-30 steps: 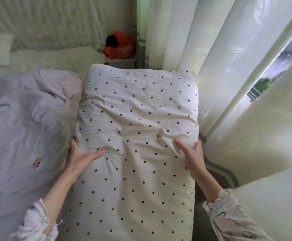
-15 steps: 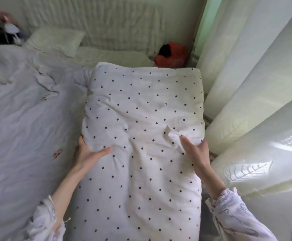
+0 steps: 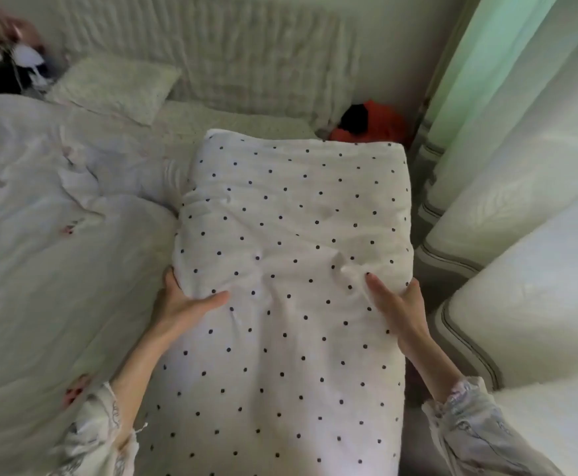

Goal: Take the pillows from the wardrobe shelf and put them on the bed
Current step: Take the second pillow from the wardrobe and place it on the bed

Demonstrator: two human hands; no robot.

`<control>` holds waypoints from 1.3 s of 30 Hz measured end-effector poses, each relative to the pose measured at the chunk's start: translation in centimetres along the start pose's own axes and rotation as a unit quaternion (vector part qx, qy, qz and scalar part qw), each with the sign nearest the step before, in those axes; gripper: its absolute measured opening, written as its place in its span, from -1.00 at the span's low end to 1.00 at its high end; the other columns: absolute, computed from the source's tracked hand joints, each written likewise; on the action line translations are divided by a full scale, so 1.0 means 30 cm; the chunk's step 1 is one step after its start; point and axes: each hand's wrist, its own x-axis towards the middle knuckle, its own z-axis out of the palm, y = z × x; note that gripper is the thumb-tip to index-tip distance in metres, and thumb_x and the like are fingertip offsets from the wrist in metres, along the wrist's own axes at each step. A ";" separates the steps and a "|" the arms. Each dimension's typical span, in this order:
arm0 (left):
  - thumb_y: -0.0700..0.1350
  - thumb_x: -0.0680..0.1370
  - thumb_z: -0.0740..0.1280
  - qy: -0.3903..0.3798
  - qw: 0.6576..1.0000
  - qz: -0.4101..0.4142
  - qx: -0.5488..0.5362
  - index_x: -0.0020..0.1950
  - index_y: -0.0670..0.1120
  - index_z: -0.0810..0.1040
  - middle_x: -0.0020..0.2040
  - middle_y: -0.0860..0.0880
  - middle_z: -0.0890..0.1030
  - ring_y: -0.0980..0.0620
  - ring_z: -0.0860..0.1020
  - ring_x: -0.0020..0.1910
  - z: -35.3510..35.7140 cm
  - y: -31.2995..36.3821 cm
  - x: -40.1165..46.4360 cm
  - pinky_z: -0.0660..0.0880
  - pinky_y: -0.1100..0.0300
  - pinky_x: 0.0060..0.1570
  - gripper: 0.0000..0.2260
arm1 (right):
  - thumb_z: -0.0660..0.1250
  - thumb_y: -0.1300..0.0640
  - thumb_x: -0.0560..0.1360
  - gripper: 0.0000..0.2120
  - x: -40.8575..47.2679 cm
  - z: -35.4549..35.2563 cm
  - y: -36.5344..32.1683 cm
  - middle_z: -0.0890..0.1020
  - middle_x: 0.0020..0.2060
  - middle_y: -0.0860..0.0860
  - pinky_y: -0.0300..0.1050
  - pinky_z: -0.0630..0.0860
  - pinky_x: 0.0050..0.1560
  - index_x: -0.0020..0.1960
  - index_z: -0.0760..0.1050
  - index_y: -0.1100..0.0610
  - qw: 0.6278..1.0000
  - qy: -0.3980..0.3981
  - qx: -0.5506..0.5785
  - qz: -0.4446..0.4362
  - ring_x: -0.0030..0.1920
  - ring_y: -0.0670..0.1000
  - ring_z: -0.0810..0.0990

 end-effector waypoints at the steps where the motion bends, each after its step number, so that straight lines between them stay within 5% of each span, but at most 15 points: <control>1: 0.15 0.03 0.57 -0.003 1.000 -0.009 -0.001 0.48 -0.04 0.03 0.44 -0.05 0.30 -0.07 0.32 0.37 0.015 0.021 0.047 0.32 0.03 0.30 0.16 | 0.48 -0.17 0.27 -0.32 0.045 0.016 -0.012 0.53 0.02 -0.05 -0.06 0.52 -0.18 0.26 0.28 0.03 1.000 -0.001 -0.002 0.004 -0.04 -0.01 0.55; 6: 0.14 0.06 0.55 -0.006 1.000 -0.011 0.009 0.48 -0.05 0.05 0.42 -0.08 0.33 -0.10 0.35 0.35 0.099 0.138 0.256 0.34 0.01 0.30 0.12 | 0.47 -0.16 0.31 -0.24 0.287 0.081 -0.083 0.46 0.11 0.00 0.10 0.53 0.03 0.35 0.22 0.09 1.000 -0.003 -0.007 0.017 0.07 0.08 0.50; 15: 0.19 0.07 0.54 0.029 0.998 -0.054 0.012 0.49 -0.03 0.03 0.43 -0.07 0.32 -0.10 0.33 0.38 0.309 0.284 0.601 0.30 -0.03 0.35 0.13 | 0.49 -0.23 0.21 -0.17 0.805 0.172 -0.235 0.49 0.07 -0.07 -0.04 0.56 -0.15 0.34 0.23 0.04 0.995 -0.093 -0.020 0.002 -0.01 -0.01 0.53; 19: 0.23 0.09 0.55 0.051 0.995 -0.082 0.018 0.51 -0.04 -0.03 0.46 -0.12 0.27 -0.16 0.29 0.40 0.441 0.408 0.787 0.28 -0.08 0.36 0.17 | 0.51 -0.18 0.24 -0.20 1.113 0.204 -0.391 0.54 0.15 0.01 0.18 0.57 0.06 0.34 0.27 0.05 0.990 -0.132 -0.041 -0.024 0.08 0.09 0.56; 23: 0.30 0.07 0.51 0.064 0.992 -0.098 0.044 0.52 -0.03 -0.08 0.46 -0.16 0.26 -0.21 0.30 0.39 0.518 0.525 0.975 0.29 -0.17 0.35 0.21 | 0.50 -0.13 0.29 -0.29 1.344 0.248 -0.499 0.57 0.15 0.02 0.17 0.58 0.05 0.33 0.32 0.05 0.987 -0.153 -0.040 -0.041 0.08 0.08 0.58; 33: 0.41 -0.11 0.49 0.053 0.990 -0.131 0.002 0.50 0.10 -0.06 0.46 -0.05 0.26 -0.12 0.30 0.39 0.576 0.669 1.550 0.31 -0.15 0.34 0.30 | 0.50 -0.12 0.28 -0.46 1.880 0.576 -0.708 0.55 -0.05 -0.24 -0.22 0.51 -0.25 0.16 0.34 -0.12 0.979 -0.189 -0.042 -0.071 -0.04 -0.14 0.56; 39: 0.41 -0.14 0.50 0.044 0.988 -0.139 -0.050 0.49 0.12 -0.07 0.42 -0.04 0.33 -0.11 0.36 0.35 0.539 0.789 1.993 0.37 -0.09 0.30 0.32 | 0.52 -0.05 0.29 -0.53 2.205 0.840 -0.962 0.64 -0.02 -0.13 -0.30 0.57 -0.32 0.14 0.44 -0.11 0.973 -0.199 -0.041 -0.108 -0.11 -0.18 0.65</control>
